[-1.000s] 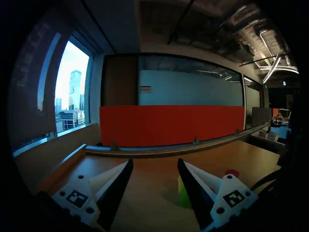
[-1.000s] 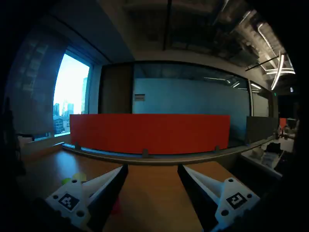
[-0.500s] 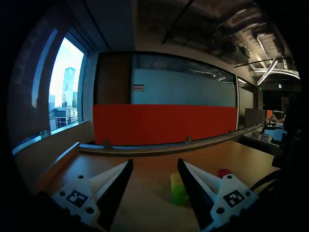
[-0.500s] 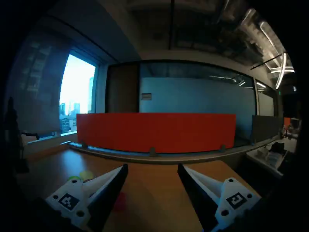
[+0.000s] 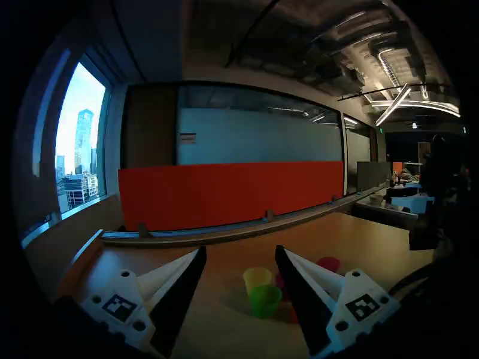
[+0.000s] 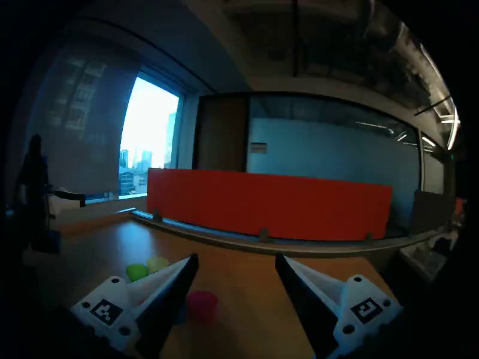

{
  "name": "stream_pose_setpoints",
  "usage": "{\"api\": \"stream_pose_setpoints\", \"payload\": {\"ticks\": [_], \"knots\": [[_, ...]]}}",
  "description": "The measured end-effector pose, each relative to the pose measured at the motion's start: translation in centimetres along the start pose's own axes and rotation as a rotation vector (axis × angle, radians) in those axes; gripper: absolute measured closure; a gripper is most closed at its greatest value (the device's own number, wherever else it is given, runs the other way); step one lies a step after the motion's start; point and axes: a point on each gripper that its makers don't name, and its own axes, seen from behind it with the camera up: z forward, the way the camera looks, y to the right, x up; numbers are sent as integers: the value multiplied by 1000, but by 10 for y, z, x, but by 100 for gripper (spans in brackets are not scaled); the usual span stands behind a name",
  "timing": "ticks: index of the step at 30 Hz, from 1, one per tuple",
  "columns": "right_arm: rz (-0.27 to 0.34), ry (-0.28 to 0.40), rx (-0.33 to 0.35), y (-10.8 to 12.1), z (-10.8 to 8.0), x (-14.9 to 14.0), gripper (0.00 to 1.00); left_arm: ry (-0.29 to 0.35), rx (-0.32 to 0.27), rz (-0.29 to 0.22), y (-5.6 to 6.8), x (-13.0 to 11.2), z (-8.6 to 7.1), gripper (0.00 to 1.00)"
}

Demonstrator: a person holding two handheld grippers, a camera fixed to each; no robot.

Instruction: Pour water

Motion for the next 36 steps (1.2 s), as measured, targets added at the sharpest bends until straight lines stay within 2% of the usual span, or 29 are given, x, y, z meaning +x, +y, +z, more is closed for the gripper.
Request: {"api": "stream_pose_setpoints", "payload": {"ticks": [6,9,15,24,36], "knots": [[22,11,99,-24,-1,6,1,13,-57,-7,12,6,0,16],[23,12,131,-31,-2,7,1,9,-73,-9,15,5,0,16],[23,-6,170,-40,-1,6,1,-15,-78,24,15,-1,2,15],[5,-51,236,-55,-1,-3,1,-59,-118,33,21,-16,7,16],[-46,-165,319,-70,1,-32,1,-153,-181,69,25,-45,13,16]]}}
